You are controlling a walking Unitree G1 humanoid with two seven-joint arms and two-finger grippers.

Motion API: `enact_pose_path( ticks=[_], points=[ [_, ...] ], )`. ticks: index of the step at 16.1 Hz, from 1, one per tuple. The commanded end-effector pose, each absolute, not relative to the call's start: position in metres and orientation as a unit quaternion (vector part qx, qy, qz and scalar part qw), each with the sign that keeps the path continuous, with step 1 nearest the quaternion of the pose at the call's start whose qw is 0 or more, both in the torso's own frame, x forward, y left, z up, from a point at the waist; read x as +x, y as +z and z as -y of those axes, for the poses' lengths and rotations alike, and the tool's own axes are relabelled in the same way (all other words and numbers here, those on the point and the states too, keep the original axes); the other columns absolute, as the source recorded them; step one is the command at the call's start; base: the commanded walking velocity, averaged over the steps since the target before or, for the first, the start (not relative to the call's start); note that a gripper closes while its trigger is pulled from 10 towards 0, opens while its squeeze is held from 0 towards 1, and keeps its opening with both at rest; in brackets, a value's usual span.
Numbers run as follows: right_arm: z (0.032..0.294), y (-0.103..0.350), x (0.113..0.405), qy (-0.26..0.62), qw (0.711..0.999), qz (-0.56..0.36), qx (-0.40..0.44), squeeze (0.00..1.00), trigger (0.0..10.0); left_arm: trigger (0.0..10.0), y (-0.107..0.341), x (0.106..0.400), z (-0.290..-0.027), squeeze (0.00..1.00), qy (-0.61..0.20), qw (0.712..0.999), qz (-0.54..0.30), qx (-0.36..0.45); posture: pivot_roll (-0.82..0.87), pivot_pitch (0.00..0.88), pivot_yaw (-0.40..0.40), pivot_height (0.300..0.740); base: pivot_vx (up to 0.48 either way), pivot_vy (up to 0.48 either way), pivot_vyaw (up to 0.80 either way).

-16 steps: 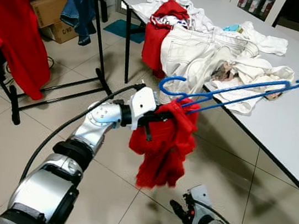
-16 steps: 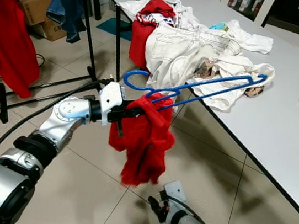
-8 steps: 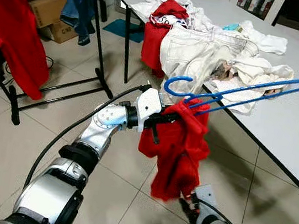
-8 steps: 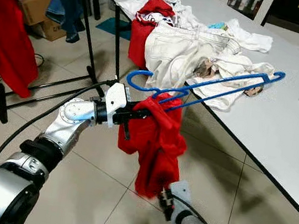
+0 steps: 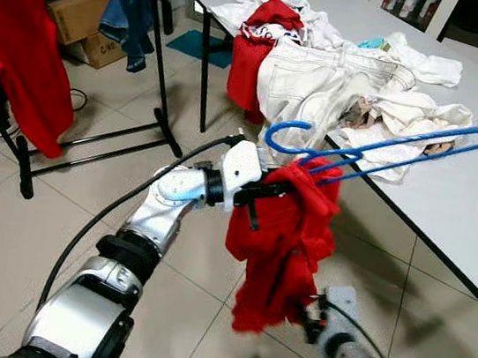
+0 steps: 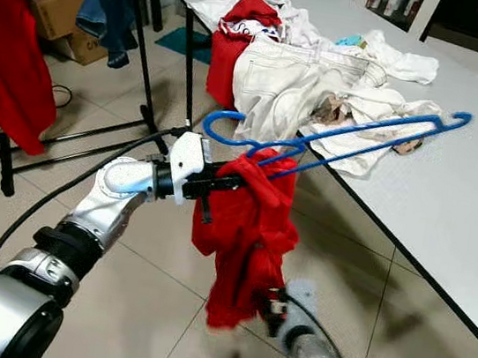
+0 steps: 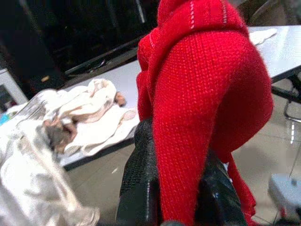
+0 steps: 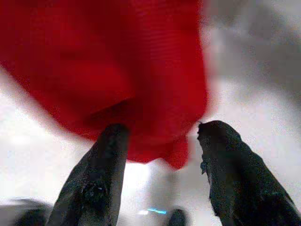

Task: Hang hanger

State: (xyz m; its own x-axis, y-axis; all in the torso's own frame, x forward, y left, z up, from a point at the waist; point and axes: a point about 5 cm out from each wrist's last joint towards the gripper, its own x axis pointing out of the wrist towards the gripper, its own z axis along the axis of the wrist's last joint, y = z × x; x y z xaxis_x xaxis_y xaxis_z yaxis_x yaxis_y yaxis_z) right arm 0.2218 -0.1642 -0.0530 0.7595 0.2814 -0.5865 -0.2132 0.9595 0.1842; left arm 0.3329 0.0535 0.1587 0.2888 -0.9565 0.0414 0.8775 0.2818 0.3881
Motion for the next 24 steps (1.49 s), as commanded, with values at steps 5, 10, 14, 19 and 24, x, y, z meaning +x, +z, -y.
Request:
enact_pose_path(
  ticks=[5, 10, 14, 19, 24],
  points=[
    [0.15, -0.047, 0.231, 0.169, 0.932, -0.309, 0.081, 0.04, 10.0, 10.0, 0.17, 0.331, -0.047, 0.0, -0.59, 0.779, 0.156, 0.143, -0.12, 0.0, 0.053, 0.74, 0.0, 0.0, 0.0],
    [0.17, -0.051, 0.229, 0.108, 0.937, -0.33, 0.037, 0.05, 10.0, 10.0, 0.169, 0.33, -0.048, 0.0, -0.59, 0.779, 0.152, 0.144, -0.11, 0.0, 0.054, 0.74, 0.0, 0.0, 0.0],
    [0.169, -0.048, 0.23, 0.112, 0.942, -0.313, 0.048, 0.05, 6.5, 10.0, 0.169, 0.329, -0.047, 0.0, -0.59, 0.78, 0.152, 0.141, -0.11, 0.0, 0.049, 0.74, 0.0, 0.0, 0.0],
    [0.158, -0.035, 0.242, 0.144, 0.954, -0.252, 0.082, 0.02, 0.0, 10.0, 0.17, 0.33, -0.047, 0.0, -0.589, 0.781, 0.153, 0.141, -0.11, 0.0, 0.046, 0.74, 0.0, 0.0, 0.0],
    [0.164, -0.035, 0.236, 0.146, 0.956, -0.24, 0.087, 0.02, 0.0, 10.0, 0.169, 0.33, -0.049, 0.0, -0.586, 0.783, 0.152, 0.142, -0.11, 0.0, 0.047, 0.74, 0.0, 0.0, 0.0]
  ],
)
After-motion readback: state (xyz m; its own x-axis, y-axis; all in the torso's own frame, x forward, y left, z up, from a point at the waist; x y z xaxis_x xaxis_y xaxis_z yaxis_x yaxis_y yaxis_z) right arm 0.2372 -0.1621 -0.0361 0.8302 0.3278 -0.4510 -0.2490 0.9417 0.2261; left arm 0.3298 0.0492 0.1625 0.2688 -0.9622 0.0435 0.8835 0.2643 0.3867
